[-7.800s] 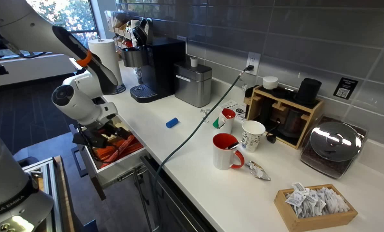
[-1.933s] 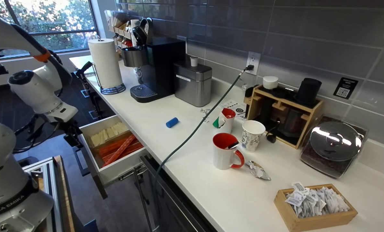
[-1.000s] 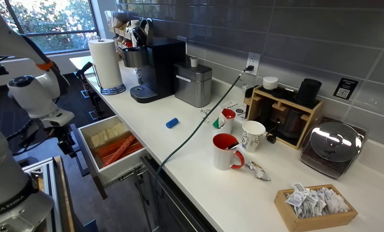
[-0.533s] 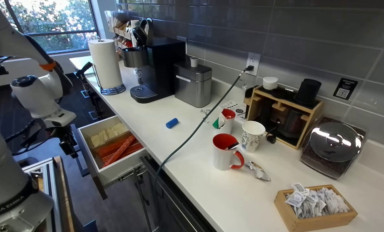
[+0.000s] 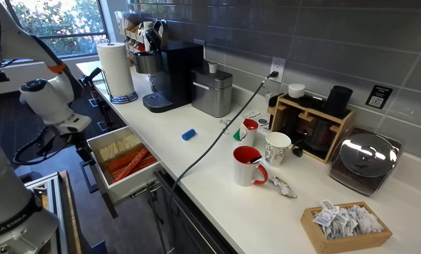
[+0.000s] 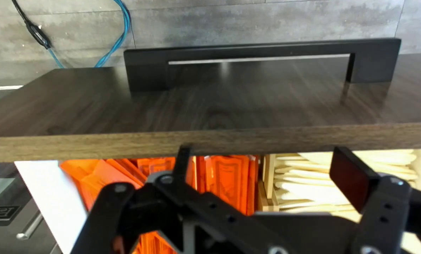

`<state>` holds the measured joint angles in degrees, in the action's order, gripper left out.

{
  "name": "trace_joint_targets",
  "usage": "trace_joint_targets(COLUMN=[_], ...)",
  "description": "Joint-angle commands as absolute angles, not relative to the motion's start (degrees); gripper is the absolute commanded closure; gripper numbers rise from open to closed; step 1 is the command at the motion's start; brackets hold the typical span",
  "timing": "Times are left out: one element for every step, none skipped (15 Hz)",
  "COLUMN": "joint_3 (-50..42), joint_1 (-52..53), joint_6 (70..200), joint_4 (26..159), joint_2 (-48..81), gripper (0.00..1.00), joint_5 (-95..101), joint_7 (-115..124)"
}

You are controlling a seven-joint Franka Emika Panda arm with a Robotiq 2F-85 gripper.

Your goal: Put the orange item in the drawer and close the drawer

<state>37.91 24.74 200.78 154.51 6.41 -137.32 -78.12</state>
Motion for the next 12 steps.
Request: trace_joint_targets(joint_3=[37.70,38.23,39.03,40.22,40.83,41.40,41.63,41.49,41.16,41.31,41.36,41.75], joint_1=[24.52,25.06,25.41,25.49,26.14,26.67,27.86,29.35,30.67,31.49,31.68,31.24], joint_6=[196.60,195.89,195.13,194.80,194.99,196.94,197.81,197.77,196.97,196.67,195.55,194.97], joint_4=[155.31,157.33,158.96,160.33,161.71,160.03,157.87,158.18,158.14,158.11,158.10,158.13], joint_2=[4.88,0.75,-2.41,-4.39,-6.93,-7.13,-2.53,-1.38,0.82,2.09,4.46,7.04], gripper=[0.00,0.00,0.00,0.00,0.00,0.00,0.00,0.00,0.00,0.00,0.00,0.00], joint_5=[-136.12,-137.47,-139.22,-142.50,-144.64,-149.82,-143.85,-144.52,-144.31,-144.31,-144.31,-144.31], joint_7=[-78.94,-77.86,-77.55,-78.17,-77.94,-81.88,-75.17,-76.31,-76.23,-75.98,-76.88,-77.58])
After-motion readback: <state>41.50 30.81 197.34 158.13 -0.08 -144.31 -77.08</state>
